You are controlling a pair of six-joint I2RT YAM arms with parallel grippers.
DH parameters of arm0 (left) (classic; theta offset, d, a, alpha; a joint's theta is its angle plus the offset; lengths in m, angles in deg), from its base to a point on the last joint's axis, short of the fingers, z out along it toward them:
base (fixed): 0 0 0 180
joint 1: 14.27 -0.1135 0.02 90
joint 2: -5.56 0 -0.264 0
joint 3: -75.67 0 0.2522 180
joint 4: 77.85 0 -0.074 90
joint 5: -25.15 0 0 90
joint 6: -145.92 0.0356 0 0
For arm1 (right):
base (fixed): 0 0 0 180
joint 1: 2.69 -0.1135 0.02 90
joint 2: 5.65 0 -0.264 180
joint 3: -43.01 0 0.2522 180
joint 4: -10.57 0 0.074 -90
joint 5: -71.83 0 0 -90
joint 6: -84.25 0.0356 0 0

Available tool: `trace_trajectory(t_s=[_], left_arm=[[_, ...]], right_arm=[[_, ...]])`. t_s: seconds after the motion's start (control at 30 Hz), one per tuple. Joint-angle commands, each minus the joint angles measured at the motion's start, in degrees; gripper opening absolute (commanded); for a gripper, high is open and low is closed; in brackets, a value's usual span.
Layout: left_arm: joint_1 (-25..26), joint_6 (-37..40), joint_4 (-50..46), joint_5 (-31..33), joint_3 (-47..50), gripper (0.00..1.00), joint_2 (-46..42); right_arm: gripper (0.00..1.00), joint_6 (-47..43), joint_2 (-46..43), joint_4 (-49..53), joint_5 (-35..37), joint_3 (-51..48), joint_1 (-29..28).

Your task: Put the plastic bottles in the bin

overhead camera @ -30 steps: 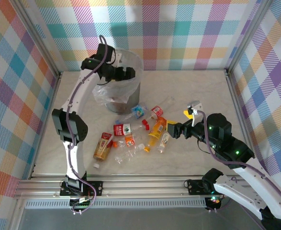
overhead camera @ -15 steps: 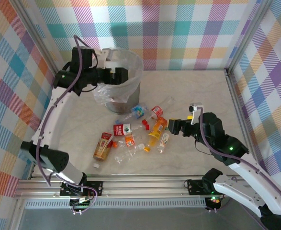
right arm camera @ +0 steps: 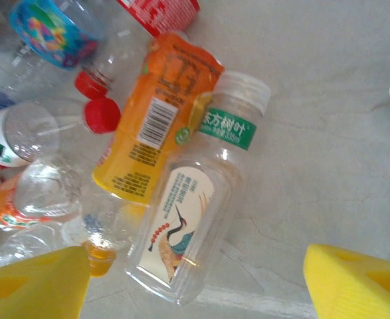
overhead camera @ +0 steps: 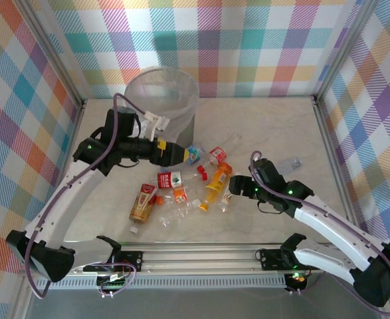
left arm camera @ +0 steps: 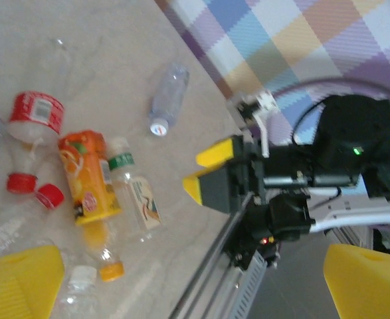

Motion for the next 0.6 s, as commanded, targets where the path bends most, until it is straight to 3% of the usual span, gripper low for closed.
trace_trajectory(t_s=[0.0, 0.23, 0.57], left_arm=[[1.41, 2.02, 4.03, -1.04, 3.69, 1.0, -3.91], [1.82, 4.29, 4.65, 0.85, 6.11, 1.0, -7.18], [2.79, 4.87, 5.4, 11.63, 7.95, 1.0, -9.09]], right_arm=[[0.81, 4.69, 1.98, -1.04, -1.99, -1.5, 0.34], [0.79, 7.36, 6.94, -4.12, -5.24, -3.55, 0.06], [0.79, 7.9, 12.92, -8.49, -7.92, -3.94, -1.65]])
